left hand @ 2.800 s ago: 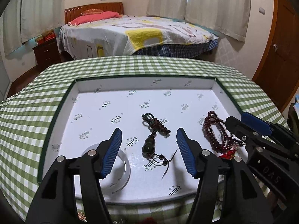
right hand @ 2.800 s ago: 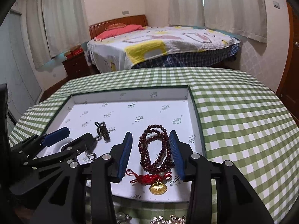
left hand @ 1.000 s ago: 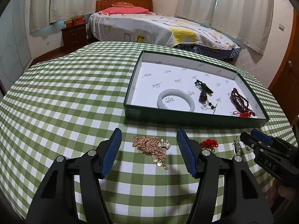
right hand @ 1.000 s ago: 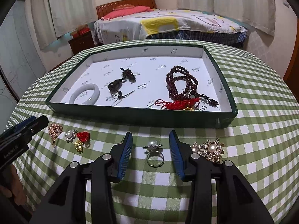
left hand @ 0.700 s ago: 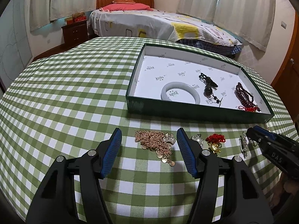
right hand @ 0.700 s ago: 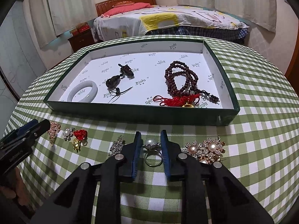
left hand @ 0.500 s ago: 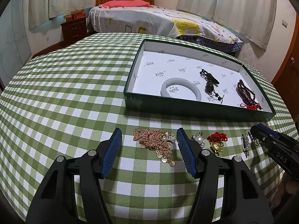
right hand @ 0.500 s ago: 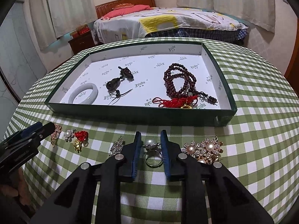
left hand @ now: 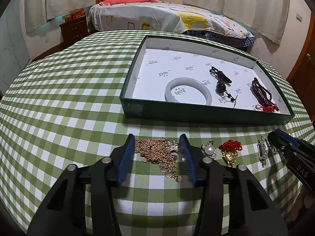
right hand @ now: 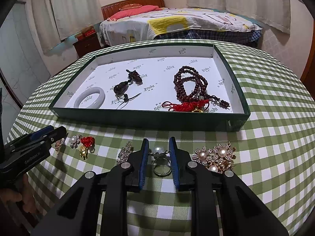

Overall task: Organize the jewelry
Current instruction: 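Grasp the gold chain with the left tool while the right tool grasps the pearl ring, then carry the gold chain and pearl ring over the box and lower them, then open both tools to release the chain and ring in the box, then withdraw both open tools from the box toward the pearl brooches, then grasp the pearl flower brooch with the left tool while the right tool grasps the pearl cluster brooch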

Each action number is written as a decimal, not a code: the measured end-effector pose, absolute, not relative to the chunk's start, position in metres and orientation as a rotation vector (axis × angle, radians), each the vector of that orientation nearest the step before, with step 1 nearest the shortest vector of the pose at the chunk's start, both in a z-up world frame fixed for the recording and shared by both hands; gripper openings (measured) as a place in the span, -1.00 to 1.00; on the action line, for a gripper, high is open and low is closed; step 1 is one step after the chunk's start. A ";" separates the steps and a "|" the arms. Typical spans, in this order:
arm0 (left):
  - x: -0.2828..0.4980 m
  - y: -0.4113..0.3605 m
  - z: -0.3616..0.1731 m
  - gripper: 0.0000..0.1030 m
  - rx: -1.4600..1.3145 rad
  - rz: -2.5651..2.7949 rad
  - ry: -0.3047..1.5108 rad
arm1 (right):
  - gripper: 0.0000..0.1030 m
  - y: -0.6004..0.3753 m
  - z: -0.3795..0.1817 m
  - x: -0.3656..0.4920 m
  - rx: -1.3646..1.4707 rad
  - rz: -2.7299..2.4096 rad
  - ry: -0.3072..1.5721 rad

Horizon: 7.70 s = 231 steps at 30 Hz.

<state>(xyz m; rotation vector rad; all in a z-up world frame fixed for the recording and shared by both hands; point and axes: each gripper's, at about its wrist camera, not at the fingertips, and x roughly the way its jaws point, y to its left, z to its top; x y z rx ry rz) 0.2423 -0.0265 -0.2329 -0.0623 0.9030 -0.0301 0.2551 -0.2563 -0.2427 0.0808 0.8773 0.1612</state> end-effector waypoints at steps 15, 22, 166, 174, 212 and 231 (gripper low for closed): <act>0.242 -0.018 -0.234 -0.73 -0.136 -0.093 0.897 | -0.57 -0.257 -0.242 0.254 0.084 0.166 0.874; 0.241 -0.018 -0.234 -0.74 -0.137 -0.094 0.897 | -0.57 -0.257 -0.242 0.254 0.084 0.166 0.873; 0.312 -0.056 -0.167 -0.23 -0.109 -0.130 0.698 | -0.14 -0.269 -0.177 0.298 0.049 0.108 0.614; 0.274 -0.049 -0.175 -0.23 -0.123 -0.115 0.727 | -0.14 -0.267 -0.184 0.263 0.053 0.108 0.637; 0.228 -0.071 -0.231 -0.28 -0.041 -0.123 0.880 | -0.14 -0.281 -0.214 0.196 0.078 0.110 0.682; 0.223 -0.061 -0.228 -0.63 -0.065 -0.145 0.854 | -0.14 -0.282 -0.215 0.197 0.081 0.101 0.689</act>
